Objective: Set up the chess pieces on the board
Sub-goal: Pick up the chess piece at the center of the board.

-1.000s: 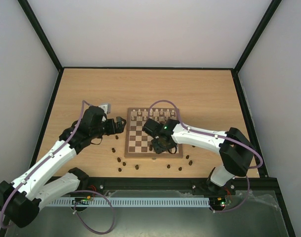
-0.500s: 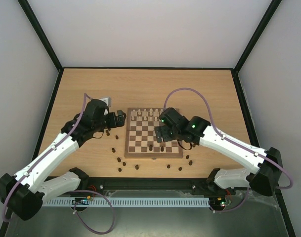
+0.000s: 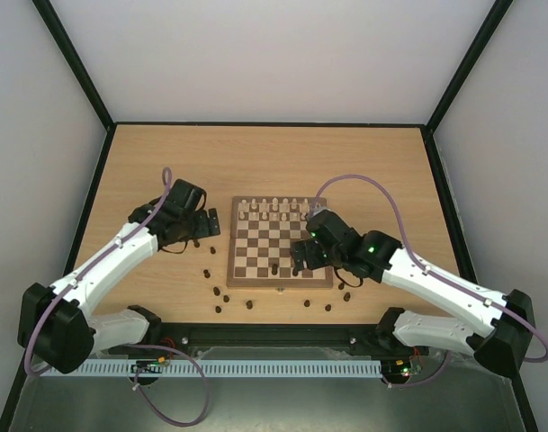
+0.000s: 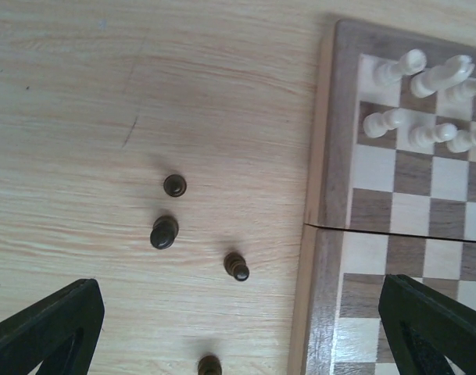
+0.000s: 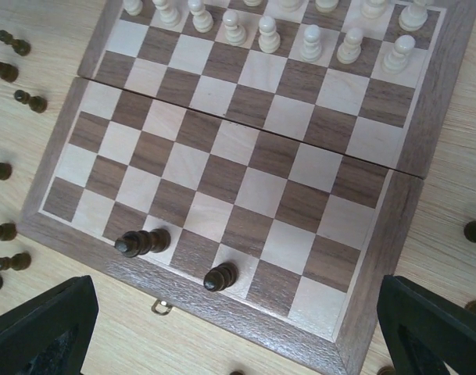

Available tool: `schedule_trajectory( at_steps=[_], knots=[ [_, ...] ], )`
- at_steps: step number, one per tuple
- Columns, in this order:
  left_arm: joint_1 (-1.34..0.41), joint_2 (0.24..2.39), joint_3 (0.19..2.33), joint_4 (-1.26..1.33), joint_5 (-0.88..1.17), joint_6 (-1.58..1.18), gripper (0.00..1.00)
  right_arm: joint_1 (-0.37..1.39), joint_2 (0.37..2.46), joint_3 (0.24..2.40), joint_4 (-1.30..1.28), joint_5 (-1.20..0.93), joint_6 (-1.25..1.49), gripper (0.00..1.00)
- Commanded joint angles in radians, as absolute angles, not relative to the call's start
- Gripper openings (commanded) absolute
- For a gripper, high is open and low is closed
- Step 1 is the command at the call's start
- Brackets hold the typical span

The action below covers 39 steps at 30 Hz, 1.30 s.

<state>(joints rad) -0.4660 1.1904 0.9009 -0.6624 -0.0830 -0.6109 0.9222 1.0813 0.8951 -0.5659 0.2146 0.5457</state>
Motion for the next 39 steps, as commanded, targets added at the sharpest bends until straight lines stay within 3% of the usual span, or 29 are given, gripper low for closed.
schedule_trajectory(
  at_steps=[1, 7, 19, 27, 39],
  knots=[
    [-0.463, 1.207, 0.898, -0.733, -0.104, -0.649, 0.99, 0.919, 1.04, 0.867, -0.537, 0.172, 0.527, 0.99],
    [-0.455, 1.223, 0.874, -0.778, -0.155, -0.661, 0.99, 0.917, 1.022, 0.858, -0.525, 0.129, 0.514, 1.0],
    [-0.294, 1.44, 0.907, -0.811, -0.026, -0.503, 0.96, 0.918, 0.998, 0.839, -0.499, 0.066, 0.502, 0.97],
    [-0.295, 1.509, 0.923, -0.793, -0.001, -0.473, 0.75, 0.917, 1.009, 0.836, -0.494, 0.046, 0.497, 0.95],
    [-0.305, 1.551, 0.975, -0.732, -0.014, -0.467, 0.51, 0.918, 1.023, 0.835, -0.494, 0.041, 0.495, 0.93]
  ],
)
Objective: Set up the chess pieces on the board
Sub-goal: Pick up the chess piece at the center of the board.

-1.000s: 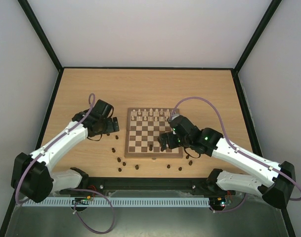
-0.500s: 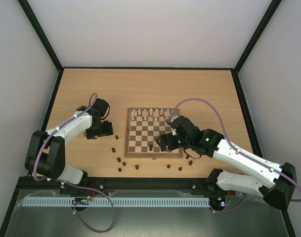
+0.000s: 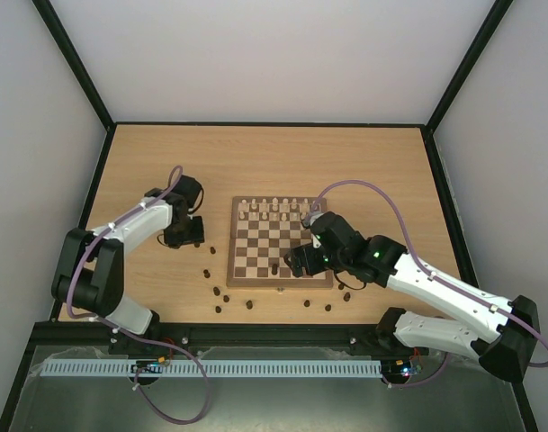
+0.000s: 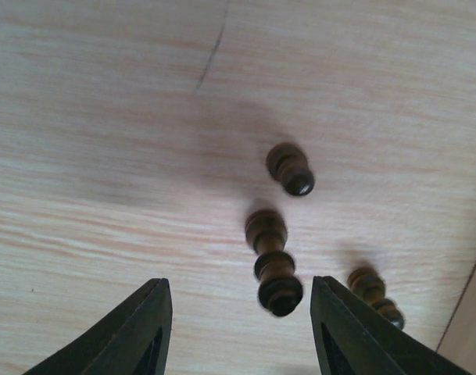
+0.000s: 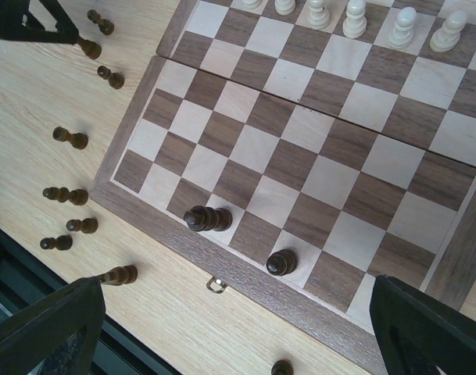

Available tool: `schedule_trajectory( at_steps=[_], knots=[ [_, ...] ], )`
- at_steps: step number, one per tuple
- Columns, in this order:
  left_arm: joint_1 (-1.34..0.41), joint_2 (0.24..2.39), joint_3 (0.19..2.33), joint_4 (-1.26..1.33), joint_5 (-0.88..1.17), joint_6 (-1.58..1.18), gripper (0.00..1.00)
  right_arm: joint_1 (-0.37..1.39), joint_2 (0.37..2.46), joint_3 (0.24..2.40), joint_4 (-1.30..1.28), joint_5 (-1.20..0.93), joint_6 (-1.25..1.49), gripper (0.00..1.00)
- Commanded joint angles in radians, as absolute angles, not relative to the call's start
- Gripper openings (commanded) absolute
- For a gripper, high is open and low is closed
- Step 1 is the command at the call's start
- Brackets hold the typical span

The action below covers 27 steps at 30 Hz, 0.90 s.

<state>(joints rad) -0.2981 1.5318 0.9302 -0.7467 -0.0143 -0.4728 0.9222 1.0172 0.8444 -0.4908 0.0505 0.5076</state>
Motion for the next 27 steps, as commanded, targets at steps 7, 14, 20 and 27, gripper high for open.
schedule_trajectory(
  at_steps=[7, 14, 20, 27],
  knots=[
    [-0.319, 1.584, 1.005, -0.715, -0.014, -0.468, 0.43, 0.918, 1.023, 0.832, -0.493, 0.039, 0.495, 0.93],
    [-0.326, 1.583, 0.99, -0.729, -0.029, -0.469, 0.41, 0.918, 1.028, 0.831, -0.492, 0.035, 0.494, 0.93],
    [-0.326, 1.568, 0.958, -0.733, -0.035, -0.473, 0.36, 0.917, 1.031, 0.829, -0.491, 0.031, 0.494, 0.93],
    [-0.325, 1.564, 0.95, -0.734, -0.041, -0.469, 0.26, 0.917, 1.032, 0.826, -0.49, 0.028, 0.494, 0.92]
  ],
)
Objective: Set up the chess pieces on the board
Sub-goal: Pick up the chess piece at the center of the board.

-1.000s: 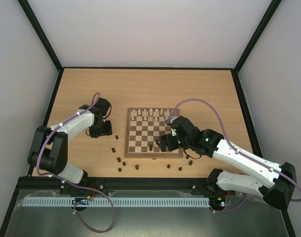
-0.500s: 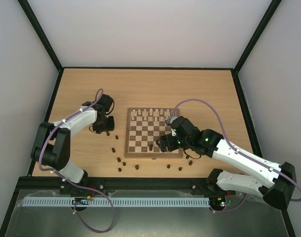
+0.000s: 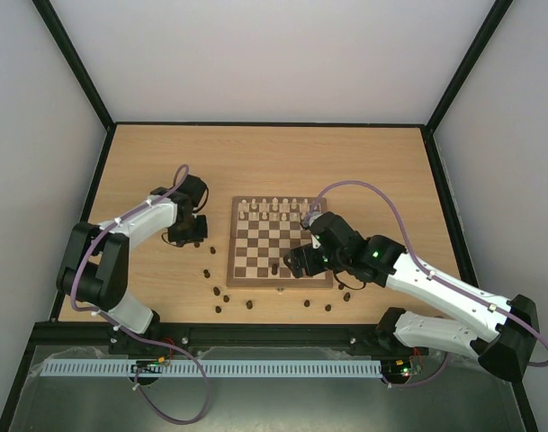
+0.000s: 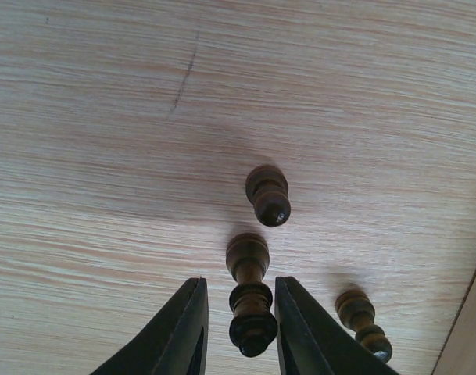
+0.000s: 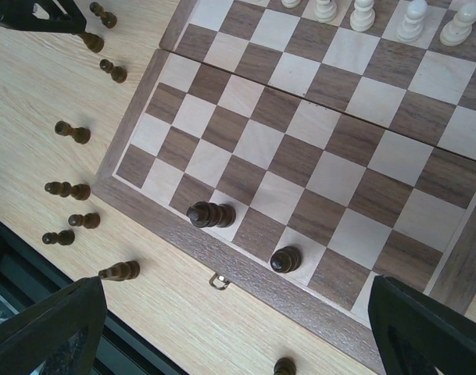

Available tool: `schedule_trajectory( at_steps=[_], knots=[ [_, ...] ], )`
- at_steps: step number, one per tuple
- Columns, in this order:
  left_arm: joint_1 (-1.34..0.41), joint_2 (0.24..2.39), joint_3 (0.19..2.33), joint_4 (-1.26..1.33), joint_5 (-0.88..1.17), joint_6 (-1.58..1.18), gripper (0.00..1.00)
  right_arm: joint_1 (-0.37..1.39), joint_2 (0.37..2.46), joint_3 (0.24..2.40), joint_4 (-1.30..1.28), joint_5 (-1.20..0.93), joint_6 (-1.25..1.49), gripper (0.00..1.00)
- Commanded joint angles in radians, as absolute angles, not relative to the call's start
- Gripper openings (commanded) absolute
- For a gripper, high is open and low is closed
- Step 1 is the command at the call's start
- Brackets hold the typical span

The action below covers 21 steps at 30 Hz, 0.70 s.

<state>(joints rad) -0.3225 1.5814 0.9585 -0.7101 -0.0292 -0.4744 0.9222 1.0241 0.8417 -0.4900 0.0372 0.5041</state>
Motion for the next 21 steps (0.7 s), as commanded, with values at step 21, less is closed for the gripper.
schedule_trajectory(
  at_steps=[21],
  knots=[
    [-0.585, 1.465, 1.341, -1.069, -0.097, -0.548, 0.03, 0.918, 0.982, 0.849, -0.506, 0.08, 0.498, 0.92]
  ],
)
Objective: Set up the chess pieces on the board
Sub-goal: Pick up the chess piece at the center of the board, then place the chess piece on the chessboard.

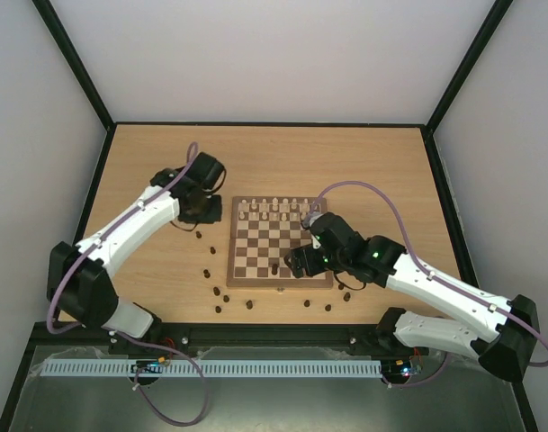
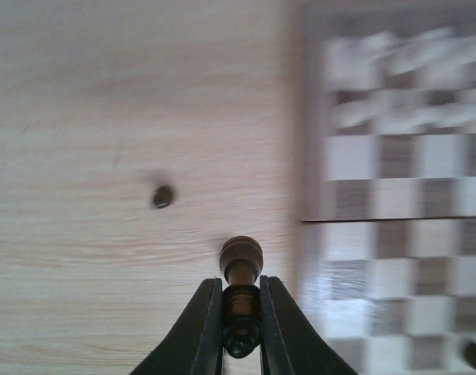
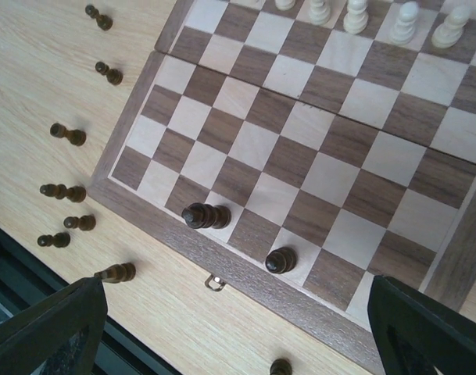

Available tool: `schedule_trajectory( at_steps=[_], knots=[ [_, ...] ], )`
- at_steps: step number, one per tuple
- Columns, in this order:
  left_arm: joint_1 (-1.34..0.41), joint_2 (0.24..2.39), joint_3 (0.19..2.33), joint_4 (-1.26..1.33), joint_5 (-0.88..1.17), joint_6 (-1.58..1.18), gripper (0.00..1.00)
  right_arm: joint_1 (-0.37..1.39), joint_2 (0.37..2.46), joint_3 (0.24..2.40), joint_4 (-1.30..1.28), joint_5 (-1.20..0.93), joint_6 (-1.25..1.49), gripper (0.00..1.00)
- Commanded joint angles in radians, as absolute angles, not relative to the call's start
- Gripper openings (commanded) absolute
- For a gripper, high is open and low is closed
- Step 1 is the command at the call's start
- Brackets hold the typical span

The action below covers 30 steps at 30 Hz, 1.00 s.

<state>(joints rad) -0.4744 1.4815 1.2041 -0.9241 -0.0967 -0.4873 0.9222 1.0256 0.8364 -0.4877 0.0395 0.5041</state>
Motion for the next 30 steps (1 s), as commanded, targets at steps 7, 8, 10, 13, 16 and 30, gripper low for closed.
schedule_trajectory(
  at_steps=[7, 8, 10, 13, 16, 30],
  knots=[
    [-0.864, 1.613, 1.54, -1.098, -0.061, -0.618, 0.03, 0.917, 0.873, 0.921, -0.617, 0.205, 0.534, 0.94],
    [-0.895, 1.637, 1.558, -1.097, -0.06, -0.621, 0.03, 0.917, 0.855, 0.93, -0.631, 0.223, 0.541, 0.94],
    [-0.948, 1.691, 1.593, -1.099, -0.065, -0.627, 0.03, 0.918, 0.818, 0.947, -0.652, 0.252, 0.556, 0.94],
    [-1.016, 1.741, 1.622, -1.089, -0.072, -0.63, 0.03, 0.918, 0.774, 0.977, -0.68, 0.288, 0.576, 0.94],
    [-1.062, 1.775, 1.628, -1.067, -0.075, -0.625, 0.03, 0.918, 0.743, 0.985, -0.699, 0.32, 0.585, 0.95],
    [-1.086, 1.814, 1.493, -0.925, -0.079, -0.581, 0.04, 0.918, 0.713, 0.972, -0.725, 0.327, 0.587, 0.95]
  ],
)
